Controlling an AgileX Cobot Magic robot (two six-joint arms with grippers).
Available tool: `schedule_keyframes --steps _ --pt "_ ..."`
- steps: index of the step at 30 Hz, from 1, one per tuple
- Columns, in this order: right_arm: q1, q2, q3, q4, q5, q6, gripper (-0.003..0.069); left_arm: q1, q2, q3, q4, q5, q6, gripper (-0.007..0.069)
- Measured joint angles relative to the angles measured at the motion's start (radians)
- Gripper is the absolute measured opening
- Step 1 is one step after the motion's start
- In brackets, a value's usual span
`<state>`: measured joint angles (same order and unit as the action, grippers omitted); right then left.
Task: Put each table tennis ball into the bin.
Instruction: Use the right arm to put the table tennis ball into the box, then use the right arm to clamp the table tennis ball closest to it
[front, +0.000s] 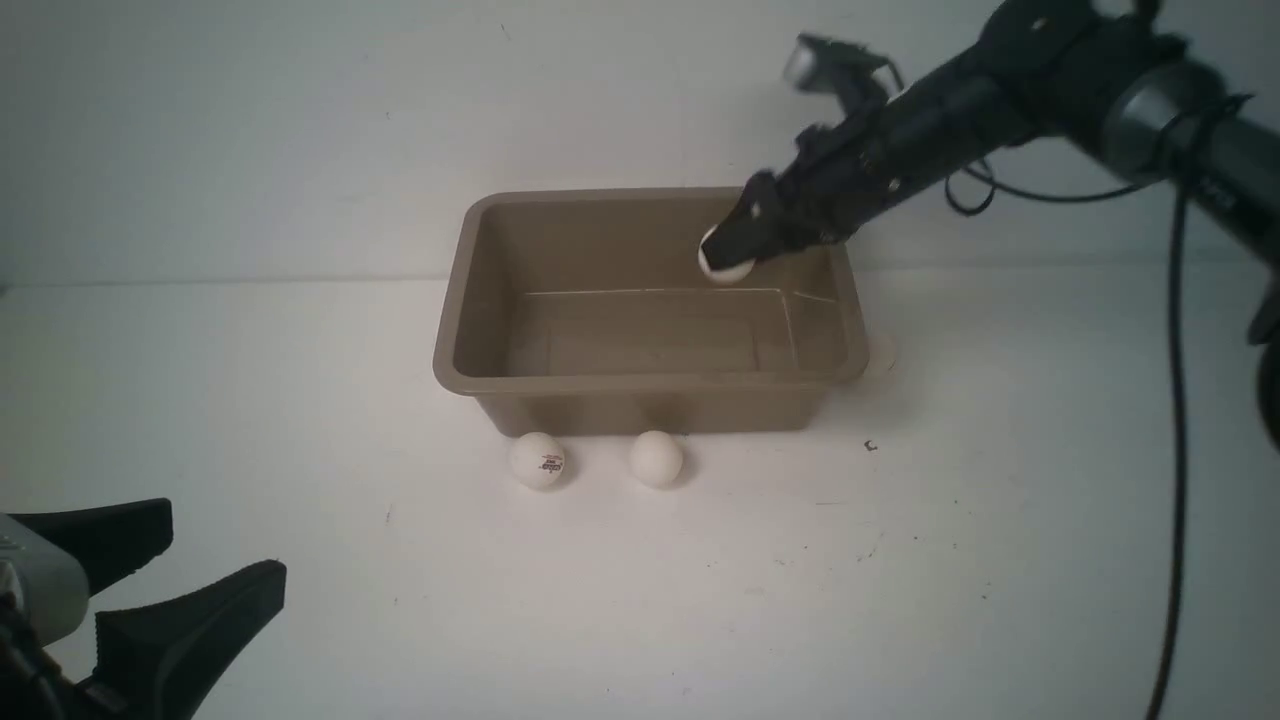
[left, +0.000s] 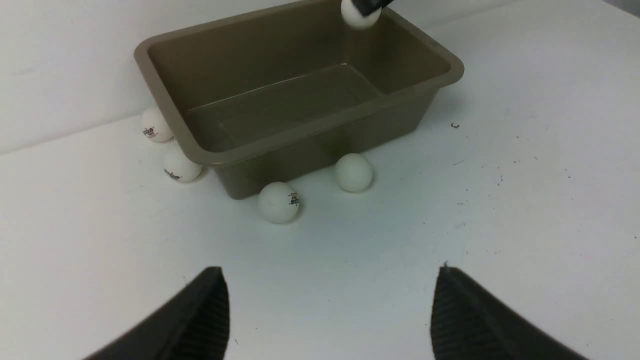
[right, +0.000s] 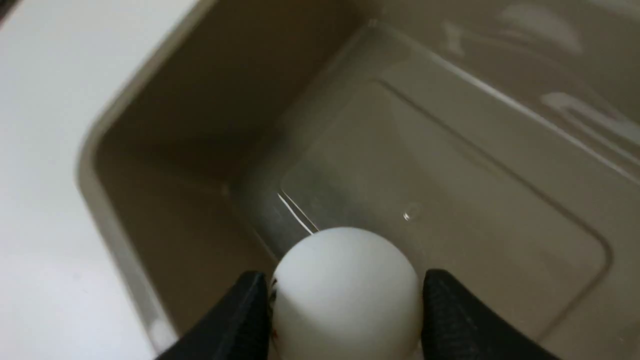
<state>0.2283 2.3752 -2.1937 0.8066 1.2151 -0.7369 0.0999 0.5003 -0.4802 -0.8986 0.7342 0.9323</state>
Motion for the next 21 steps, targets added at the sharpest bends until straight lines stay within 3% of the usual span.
schedule_keyframes --steps 4,6,10,12,16,21 --pt "0.005 0.007 0.003 -0.015 -0.007 -0.04 0.036 0.0 0.0 0.0 0.0 0.0 0.0 0.0489" --pt "0.005 0.004 0.003 -0.016 -0.007 -0.051 0.0402 0.0 0.0 0.0 0.0 0.0 0.0 0.0489" --pt "0.001 -0.02 0.003 -0.031 -0.01 -0.053 0.0606 0.0 0.0 0.0 0.0 0.0 0.0 0.0489" --pt "-0.01 -0.048 0.004 -0.082 -0.017 -0.037 0.0662 0.0 0.0 0.0 0.0 0.0 0.0 0.0489" --pt "-0.052 -0.123 0.004 -0.225 -0.002 0.03 0.0681 0.0 0.0 0.0 0.0 0.0 0.0 0.0489" --pt "-0.146 -0.197 0.004 -0.429 0.027 0.123 0.0655 0.0 0.0 0.0 0.0 -0.001 0.0 0.0489"
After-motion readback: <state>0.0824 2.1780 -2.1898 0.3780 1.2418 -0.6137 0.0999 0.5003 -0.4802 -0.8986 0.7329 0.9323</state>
